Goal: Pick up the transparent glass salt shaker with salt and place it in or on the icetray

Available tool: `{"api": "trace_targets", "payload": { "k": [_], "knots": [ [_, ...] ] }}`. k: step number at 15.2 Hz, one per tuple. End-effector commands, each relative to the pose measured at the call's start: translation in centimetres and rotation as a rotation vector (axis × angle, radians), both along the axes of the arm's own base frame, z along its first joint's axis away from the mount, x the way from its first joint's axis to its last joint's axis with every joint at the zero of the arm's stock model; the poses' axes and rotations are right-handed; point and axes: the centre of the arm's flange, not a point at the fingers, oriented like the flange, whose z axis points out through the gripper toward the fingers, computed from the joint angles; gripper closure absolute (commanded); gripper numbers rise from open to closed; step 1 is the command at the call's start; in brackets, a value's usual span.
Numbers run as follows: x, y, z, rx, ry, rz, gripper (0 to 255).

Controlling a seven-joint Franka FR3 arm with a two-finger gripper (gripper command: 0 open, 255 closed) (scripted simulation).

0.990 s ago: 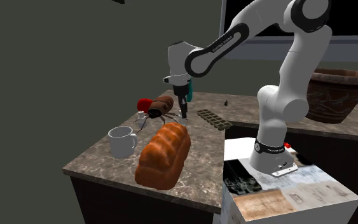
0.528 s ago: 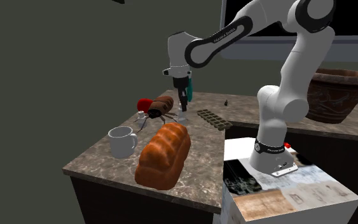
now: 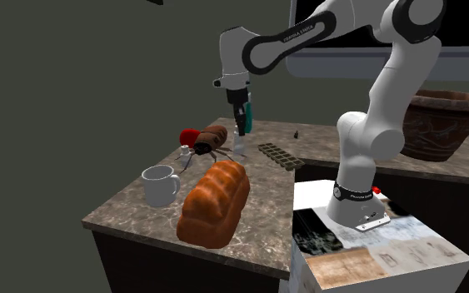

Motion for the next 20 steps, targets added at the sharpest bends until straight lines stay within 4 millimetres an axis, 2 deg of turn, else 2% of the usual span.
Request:
{"api": "trace_targets", "payload": {
  "k": [1,17,18,20],
  "knots": [
    [-1.2,-0.6,0.6,0.000,0.000,0.000,255],
    [-19.9,-9.8,4.0,0.000,0.000,0.000,255],
    [-21.5,-10.6,4.3,0.000,0.000,0.000,255],
    [-21.5,-10.6,3.3,0.000,0.000,0.000,255]
  ]
}}
